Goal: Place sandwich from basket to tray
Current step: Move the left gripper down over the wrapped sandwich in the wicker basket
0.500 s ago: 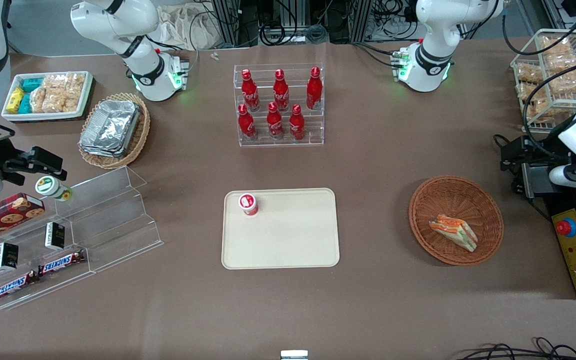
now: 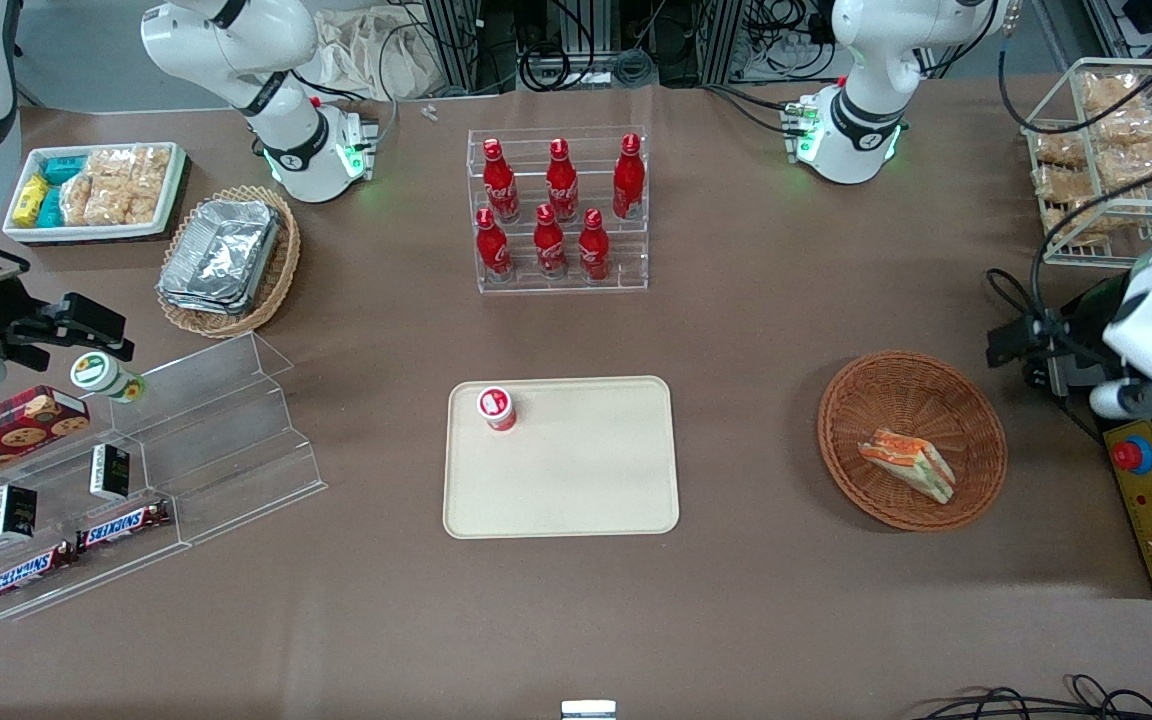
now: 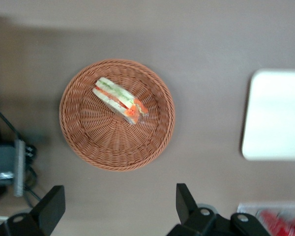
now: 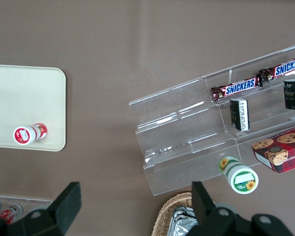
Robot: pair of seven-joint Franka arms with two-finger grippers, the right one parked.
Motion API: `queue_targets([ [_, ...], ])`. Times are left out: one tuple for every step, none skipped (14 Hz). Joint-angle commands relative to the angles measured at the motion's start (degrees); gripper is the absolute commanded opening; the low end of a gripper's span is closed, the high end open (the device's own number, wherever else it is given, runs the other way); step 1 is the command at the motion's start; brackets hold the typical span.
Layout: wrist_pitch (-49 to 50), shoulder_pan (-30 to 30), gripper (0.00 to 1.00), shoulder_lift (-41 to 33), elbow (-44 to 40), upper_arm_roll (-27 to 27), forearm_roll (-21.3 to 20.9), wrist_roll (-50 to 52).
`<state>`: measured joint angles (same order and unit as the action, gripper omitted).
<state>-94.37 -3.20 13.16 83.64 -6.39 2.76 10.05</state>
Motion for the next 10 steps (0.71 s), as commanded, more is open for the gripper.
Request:
queue_targets([
  [-12.10, 0.12, 1.00, -0.24, 9.66, 0.14, -0.04, 17.90],
  [-16.41, 0.12, 1.00, 0.11, 12.22, 0.15, -0.65, 25.99],
  [-19.94, 0.21, 1.00, 1.24, 14.07, 0.15, -1.00, 31.47],
  [-24.06, 0.21, 1.00, 2.39, 16.35, 0.15, -2.57, 34.30],
  [-27.67, 0.21, 1.00, 3.09, 18.99, 0.15, -3.63, 35.64],
  [-31.10, 0.12, 1.00, 3.80, 21.01, 0.15, -3.64, 37.04],
  [-33.57, 0.12, 1.00, 5.11, 22.25, 0.15, -3.64, 38.36],
  [-35.25, 0.12, 1.00, 6.95, 22.52, 0.49, -3.81, 41.07],
  [-36.66, 0.21, 1.00, 8.53, 22.53, 0.58, -3.90, 42.93],
  [-37.89, 0.21, 1.00, 9.85, 22.61, 0.59, -4.77, 44.08],
])
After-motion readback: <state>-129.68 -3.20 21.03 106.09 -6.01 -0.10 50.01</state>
